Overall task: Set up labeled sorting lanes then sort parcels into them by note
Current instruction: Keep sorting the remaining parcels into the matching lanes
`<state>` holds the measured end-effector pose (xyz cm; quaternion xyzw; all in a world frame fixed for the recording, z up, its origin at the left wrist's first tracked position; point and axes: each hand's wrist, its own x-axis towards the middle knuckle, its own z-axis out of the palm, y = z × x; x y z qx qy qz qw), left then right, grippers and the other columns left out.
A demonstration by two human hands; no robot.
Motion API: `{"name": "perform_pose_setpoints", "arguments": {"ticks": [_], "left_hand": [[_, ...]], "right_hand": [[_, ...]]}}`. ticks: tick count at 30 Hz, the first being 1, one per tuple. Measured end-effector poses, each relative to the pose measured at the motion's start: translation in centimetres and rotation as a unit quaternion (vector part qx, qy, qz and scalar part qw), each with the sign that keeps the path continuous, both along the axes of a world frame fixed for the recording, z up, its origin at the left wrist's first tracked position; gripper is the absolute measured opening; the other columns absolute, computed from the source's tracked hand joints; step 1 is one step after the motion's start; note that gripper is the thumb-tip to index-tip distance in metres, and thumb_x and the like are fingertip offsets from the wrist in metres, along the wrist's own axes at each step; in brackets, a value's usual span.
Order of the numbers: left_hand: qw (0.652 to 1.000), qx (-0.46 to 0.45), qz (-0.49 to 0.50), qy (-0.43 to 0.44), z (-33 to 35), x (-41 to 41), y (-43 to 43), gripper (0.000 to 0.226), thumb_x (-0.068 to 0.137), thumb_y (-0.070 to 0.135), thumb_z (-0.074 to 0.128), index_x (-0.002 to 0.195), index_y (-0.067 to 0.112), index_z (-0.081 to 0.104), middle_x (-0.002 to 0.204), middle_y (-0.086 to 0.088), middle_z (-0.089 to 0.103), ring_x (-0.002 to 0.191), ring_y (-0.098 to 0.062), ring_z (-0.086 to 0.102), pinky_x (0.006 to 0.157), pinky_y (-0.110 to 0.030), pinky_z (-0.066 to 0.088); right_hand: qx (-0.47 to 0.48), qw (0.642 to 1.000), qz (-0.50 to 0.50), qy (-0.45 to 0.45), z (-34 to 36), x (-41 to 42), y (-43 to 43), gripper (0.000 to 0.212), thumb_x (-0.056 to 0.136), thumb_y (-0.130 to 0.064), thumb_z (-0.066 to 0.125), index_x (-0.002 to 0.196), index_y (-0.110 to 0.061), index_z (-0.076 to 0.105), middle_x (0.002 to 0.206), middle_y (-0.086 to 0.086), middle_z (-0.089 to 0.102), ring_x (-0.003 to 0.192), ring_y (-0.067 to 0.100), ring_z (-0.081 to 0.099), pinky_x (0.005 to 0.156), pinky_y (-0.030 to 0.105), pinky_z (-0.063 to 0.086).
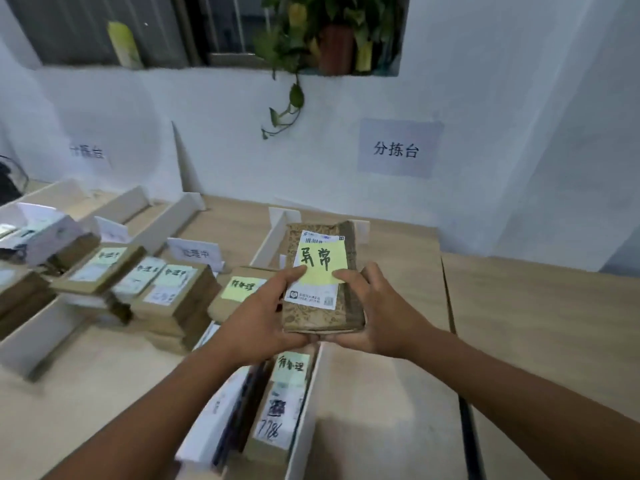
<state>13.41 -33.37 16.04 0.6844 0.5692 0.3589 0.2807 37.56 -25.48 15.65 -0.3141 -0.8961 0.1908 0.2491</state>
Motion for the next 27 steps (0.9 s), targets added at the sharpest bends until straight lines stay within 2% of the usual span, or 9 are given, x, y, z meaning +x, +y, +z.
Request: {"name": "perform_pose_setpoints", "arguments": {"ticks": [3, 7, 11, 13, 15, 16, 19, 22, 27], "left_hand": [[1.000, 0.009, 0.020, 0.014, 1.2, -7.9, -5.7, 0.101, 0.068, 0.035, 0.092, 0.149, 0.045, 0.032, 0.134, 0.038, 0.051, 0.118, 0.008, 0.059, 0.093, -0.014, 0.051], [0.999, 0.006, 0.043, 0.028, 1.8, -18.1, -13.0, 0.103, 0.070, 0.032, 0.092, 0.151, 0.042, 0.029, 0.141, 0.025, 0.052, 0.121, 0.009, 0.056, 0.096, -0.015, 0.050], [0.996, 0.019, 0.065, 0.054, 1.8, -27.4, -18.6, 0.106, 0.068, 0.038, 0.093, 0.152, 0.041, 0.028, 0.146, 0.019, 0.050, 0.127, 0.008, 0.052, 0.103, -0.024, 0.049], [0.995, 0.012, 0.079, 0.053, 1.6, -31.5, -20.6, 0.107, 0.068, 0.039, 0.093, 0.152, 0.042, 0.027, 0.146, 0.019, 0.050, 0.126, 0.007, 0.053, 0.103, -0.029, 0.051], [0.995, 0.002, 0.087, 0.057, 1.4, -35.4, -21.9, 0.106, 0.068, 0.042, 0.092, 0.151, 0.046, 0.026, 0.145, 0.019, 0.050, 0.126, 0.005, 0.053, 0.103, -0.032, 0.052], [0.994, -0.003, 0.090, 0.060, 1.4, -37.2, -22.3, 0.106, 0.067, 0.044, 0.091, 0.151, 0.048, 0.025, 0.145, 0.019, 0.050, 0.127, 0.003, 0.053, 0.103, -0.033, 0.052], [0.994, -0.010, 0.100, 0.050, 1.4, -42.8, -22.6, 0.105, 0.067, 0.047, 0.090, 0.150, 0.050, 0.026, 0.142, 0.022, 0.050, 0.127, 0.003, 0.054, 0.101, -0.032, 0.053], [0.994, -0.025, 0.101, 0.031, 0.9, -48.4, -21.6, 0.104, 0.069, 0.038, 0.091, 0.149, 0.051, 0.026, 0.138, 0.026, 0.053, 0.125, 0.003, 0.055, 0.097, -0.028, 0.055], [0.991, -0.059, 0.113, 0.030, -1.0, -58.1, -18.4, 0.104, 0.067, 0.040, 0.090, 0.148, 0.055, 0.026, 0.136, 0.038, 0.048, 0.125, 0.009, 0.053, 0.095, -0.018, 0.053]], "right_hand": [[0.003, 1.000, 0.027, 0.007, 1.1, -8.3, -4.5, 0.103, 0.065, -0.067, 0.080, 0.148, -0.022, 0.040, 0.120, -0.003, 0.035, 0.111, 0.018, 0.051, 0.096, 0.037, 0.053], [0.009, 0.999, 0.045, 0.003, 1.5, -19.1, -10.6, 0.103, 0.063, -0.068, 0.080, 0.148, -0.027, 0.038, 0.127, -0.003, 0.038, 0.120, 0.016, 0.047, 0.101, 0.037, 0.051], [0.010, 0.998, 0.060, -0.013, 1.2, -28.9, -15.3, 0.104, 0.063, -0.072, 0.078, 0.148, -0.030, 0.036, 0.125, -0.005, 0.038, 0.116, 0.015, 0.048, 0.096, 0.033, 0.051], [0.012, 0.997, 0.071, -0.019, 0.9, -33.1, -16.8, 0.102, 0.065, -0.075, 0.074, 0.148, -0.031, 0.034, 0.124, -0.006, 0.035, 0.113, 0.015, 0.049, 0.088, 0.025, 0.050], [0.016, 0.997, 0.072, -0.018, 0.7, -37.1, -17.9, 0.099, 0.065, -0.079, 0.072, 0.144, -0.037, 0.031, 0.120, -0.010, 0.033, 0.110, 0.009, 0.046, 0.080, 0.010, 0.039], [0.013, 0.997, 0.071, -0.017, 0.6, -39.0, -18.3, 0.097, 0.065, -0.081, 0.072, 0.142, -0.039, 0.030, 0.119, -0.011, 0.032, 0.108, 0.006, 0.044, 0.079, 0.007, 0.036], [0.002, 0.997, 0.070, -0.016, 0.6, -44.9, -18.3, 0.094, 0.063, -0.085, 0.070, 0.138, -0.045, 0.030, 0.116, -0.013, 0.031, 0.106, 0.005, 0.045, 0.083, 0.018, 0.047], [-0.011, 0.997, 0.068, -0.016, 0.1, -50.7, -17.1, 0.094, 0.063, -0.084, 0.069, 0.139, -0.046, 0.029, 0.118, -0.013, 0.031, 0.112, 0.008, 0.047, 0.085, 0.033, 0.056], [-0.030, 0.997, 0.075, -0.018, -2.8, -60.5, -13.5, 0.094, 0.064, -0.082, 0.070, 0.140, -0.047, 0.026, 0.122, -0.012, 0.030, 0.116, 0.013, 0.046, 0.093, 0.040, 0.053]]}}
